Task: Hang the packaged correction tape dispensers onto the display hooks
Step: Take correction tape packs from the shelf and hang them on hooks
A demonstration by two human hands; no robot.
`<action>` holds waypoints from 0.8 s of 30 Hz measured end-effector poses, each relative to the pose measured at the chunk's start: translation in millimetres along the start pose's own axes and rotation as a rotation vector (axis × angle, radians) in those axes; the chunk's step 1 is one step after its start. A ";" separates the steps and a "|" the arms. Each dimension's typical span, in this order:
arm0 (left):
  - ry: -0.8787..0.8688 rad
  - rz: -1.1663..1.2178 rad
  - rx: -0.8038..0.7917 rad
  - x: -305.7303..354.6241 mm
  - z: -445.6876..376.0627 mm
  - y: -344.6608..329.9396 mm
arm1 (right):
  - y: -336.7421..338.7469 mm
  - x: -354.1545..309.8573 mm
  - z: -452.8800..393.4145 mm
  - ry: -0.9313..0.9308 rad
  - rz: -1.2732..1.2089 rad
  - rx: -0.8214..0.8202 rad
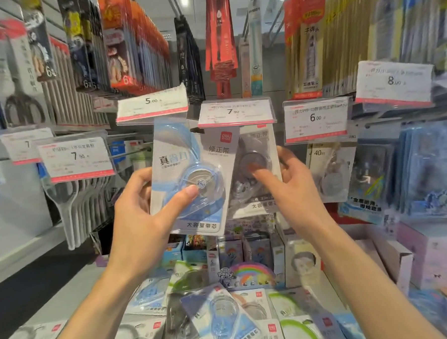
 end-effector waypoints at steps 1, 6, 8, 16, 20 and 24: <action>0.000 0.006 0.000 -0.5 -0.1 0.9 | 0.5 0.5 -1.2 0.000 0.006 0.005; -0.019 0.019 0.008 2.6 -2.1 3.7 | 1.4 7.8 -5.7 -0.037 0.035 0.040; -0.016 0.025 0.012 3.0 -2.3 4.1 | -0.5 13.3 -11.0 -0.068 0.040 0.051; 0.025 -0.009 0.012 -4.3 -0.9 2.5 | -10.9 36.0 -24.0 -0.319 0.229 -0.038; 0.056 -0.018 -0.012 -18.2 1.0 -3.3 | 2.7 37.8 -7.9 -0.266 0.228 0.037; 0.093 0.027 -0.036 -32.5 2.3 -18.8 | 21.3 31.9 25.3 -0.141 0.204 0.224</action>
Point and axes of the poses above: each hand's wrist, its own z-axis away from the middle knuckle, its own y-axis out of the back of the hand, x = y × z, the point moved 3 cm from there along -z, towards the middle knuckle, and after that the axes turned 10 degrees about -x, right-handed, at the moved point
